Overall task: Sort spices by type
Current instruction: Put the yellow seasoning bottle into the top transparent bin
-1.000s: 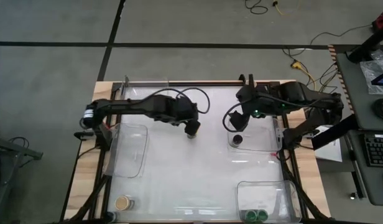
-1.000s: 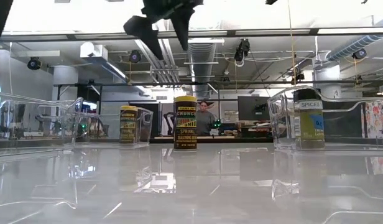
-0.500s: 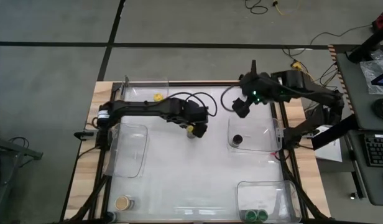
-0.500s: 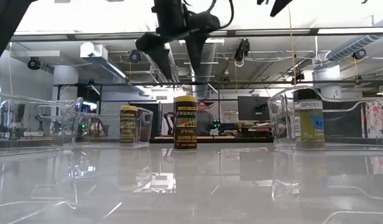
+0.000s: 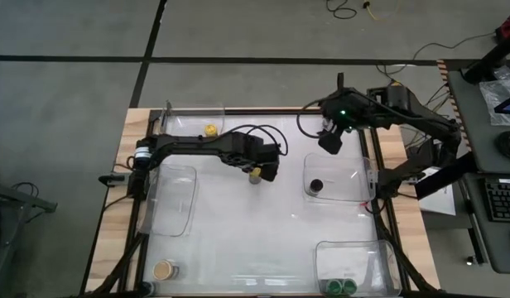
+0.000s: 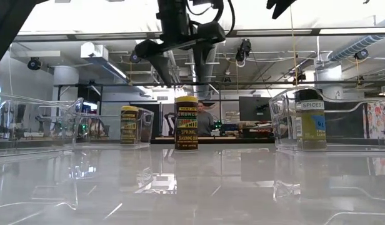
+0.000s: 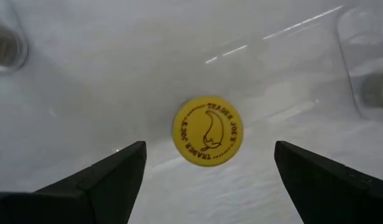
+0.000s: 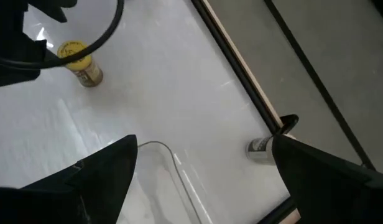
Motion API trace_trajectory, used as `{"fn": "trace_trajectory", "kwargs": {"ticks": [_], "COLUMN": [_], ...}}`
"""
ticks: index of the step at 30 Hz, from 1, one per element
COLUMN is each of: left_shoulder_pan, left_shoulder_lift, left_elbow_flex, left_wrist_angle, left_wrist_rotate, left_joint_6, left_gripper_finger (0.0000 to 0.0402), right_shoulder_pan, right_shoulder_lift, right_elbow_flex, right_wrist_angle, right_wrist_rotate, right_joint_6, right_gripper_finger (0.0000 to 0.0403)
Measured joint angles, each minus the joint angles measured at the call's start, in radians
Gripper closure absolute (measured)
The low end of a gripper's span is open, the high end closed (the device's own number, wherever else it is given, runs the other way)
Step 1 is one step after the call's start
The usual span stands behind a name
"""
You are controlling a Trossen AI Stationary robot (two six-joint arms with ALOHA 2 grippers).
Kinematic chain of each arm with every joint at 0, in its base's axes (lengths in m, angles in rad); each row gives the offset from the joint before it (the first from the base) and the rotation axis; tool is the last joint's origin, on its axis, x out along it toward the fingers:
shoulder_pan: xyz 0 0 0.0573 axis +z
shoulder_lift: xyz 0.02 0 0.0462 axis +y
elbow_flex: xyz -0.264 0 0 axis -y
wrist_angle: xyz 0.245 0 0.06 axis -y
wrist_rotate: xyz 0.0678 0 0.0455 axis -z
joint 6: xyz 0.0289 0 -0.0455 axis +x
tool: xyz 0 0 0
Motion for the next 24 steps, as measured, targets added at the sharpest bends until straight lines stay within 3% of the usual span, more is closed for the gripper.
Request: {"fn": "trace_trajectory", "kwargs": {"ticks": [24], "left_shoulder_pan": [0.0], "left_shoulder_lift": [0.0], "left_elbow_flex": [-0.135], "left_wrist_angle": [0.141], "left_wrist_rotate": [-0.043], "left_joint_6": [-0.16], "left_gripper_finger": [0.0063], "right_shoulder_pan": [0.0], "right_shoulder_lift": [-0.014], "right_elbow_flex": [0.0], "right_wrist_angle": [-0.019], "right_wrist_rotate": [0.001], "right_joint_6": [0.0], "right_gripper_finger": [0.0039]}}
